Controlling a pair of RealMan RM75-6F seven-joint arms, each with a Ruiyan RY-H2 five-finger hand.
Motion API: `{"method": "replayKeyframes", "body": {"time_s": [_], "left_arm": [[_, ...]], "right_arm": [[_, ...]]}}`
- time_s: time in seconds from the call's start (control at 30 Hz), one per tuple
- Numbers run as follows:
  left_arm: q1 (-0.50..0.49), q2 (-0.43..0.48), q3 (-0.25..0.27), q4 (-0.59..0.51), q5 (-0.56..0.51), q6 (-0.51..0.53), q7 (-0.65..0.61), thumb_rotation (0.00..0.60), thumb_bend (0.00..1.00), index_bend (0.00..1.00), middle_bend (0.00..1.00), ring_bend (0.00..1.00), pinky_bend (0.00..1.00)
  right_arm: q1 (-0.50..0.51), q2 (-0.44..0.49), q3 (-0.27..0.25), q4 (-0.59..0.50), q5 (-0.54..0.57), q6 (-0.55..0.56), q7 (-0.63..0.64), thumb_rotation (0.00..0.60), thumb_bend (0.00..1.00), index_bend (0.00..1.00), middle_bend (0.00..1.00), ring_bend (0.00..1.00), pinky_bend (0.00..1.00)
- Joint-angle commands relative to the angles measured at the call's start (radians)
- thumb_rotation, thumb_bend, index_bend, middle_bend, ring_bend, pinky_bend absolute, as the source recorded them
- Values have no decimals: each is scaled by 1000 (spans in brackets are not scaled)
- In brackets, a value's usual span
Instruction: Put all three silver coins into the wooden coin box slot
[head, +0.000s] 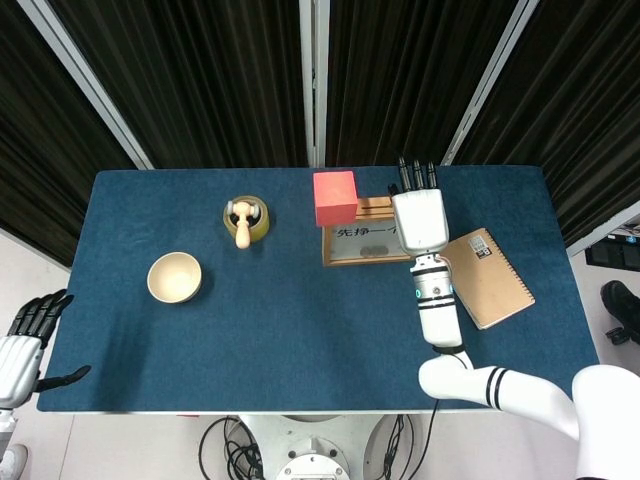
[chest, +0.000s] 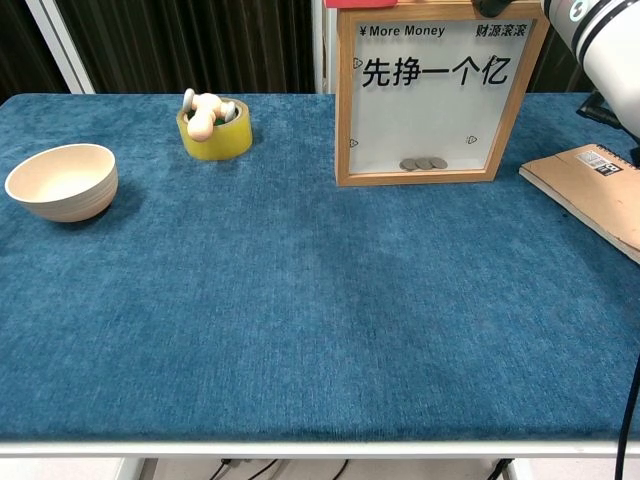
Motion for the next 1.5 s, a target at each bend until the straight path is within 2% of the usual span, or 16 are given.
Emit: {"method": "replayKeyframes", "body": {"time_s": [0.03, 0.17, 0.27, 0.57, 0.8, 0.87, 0.97, 1.1, 1.23, 1.33, 1.5], "left_arm": [[-1, 0, 0, -1, 0, -1, 2, 600, 0, 30, 0, 0, 0], [-3, 2, -1, -5, 0, -4, 5, 600, 0, 30, 0, 0, 0], [-3, 1, 0, -6, 0, -6, 8, 600, 0, 30, 0, 0, 0], [-5, 5, 0, -14, 2, -8, 18, 600, 0, 31, 0, 0, 0], [-10, 5, -1, -25, 3, -14, 33, 600, 0, 30, 0, 0, 0], [-11, 6, -3, -30, 2, -15, 40, 600, 0, 30, 0, 0, 0], [-14, 7, -6, -37, 0, -16, 55, 600, 0, 30, 0, 0, 0], [-17, 11, -13, -52, -4, -17, 83, 600, 0, 30, 0, 0, 0], [-20, 20, -18, -74, -4, -16, 118, 600, 0, 30, 0, 0, 0], [-21, 24, -25, -93, -7, -10, 156, 600, 0, 30, 0, 0, 0], [-23, 22, -43, -116, -21, -2, 228, 600, 0, 31, 0, 0, 0]], "right_arm": [[-1, 7, -2, -9, 7, -8, -2, 600, 448, 452, 2, 0, 0], [-3, 20, -4, -22, 14, -16, 1, 600, 436, 105, 0, 0, 0], [-5, 26, -7, -28, 13, -17, 7, 600, 431, 2, 0, 0, 0], [-37, 67, -12, -81, -21, 15, 66, 600, 430, 0, 0, 0, 0], [-144, 178, -49, -196, -102, 91, 186, 600, 430, 0, 0, 0, 0], [-196, 225, -82, -232, -145, 121, 237, 600, 428, 0, 0, 0, 0], [-288, 293, -158, -263, -224, 171, 326, 600, 396, 0, 0, 0, 0], [-428, 385, -299, -270, -305, 204, 454, 600, 362, 0, 0, 0, 0], [-535, 439, -405, -250, -360, 219, 577, 600, 330, 0, 0, 0, 0], [-605, 444, -454, -221, -402, 256, 651, 600, 324, 0, 0, 0, 0], [-687, 425, -484, -157, -458, 318, 706, 600, 321, 0, 0, 0, 0]]}}
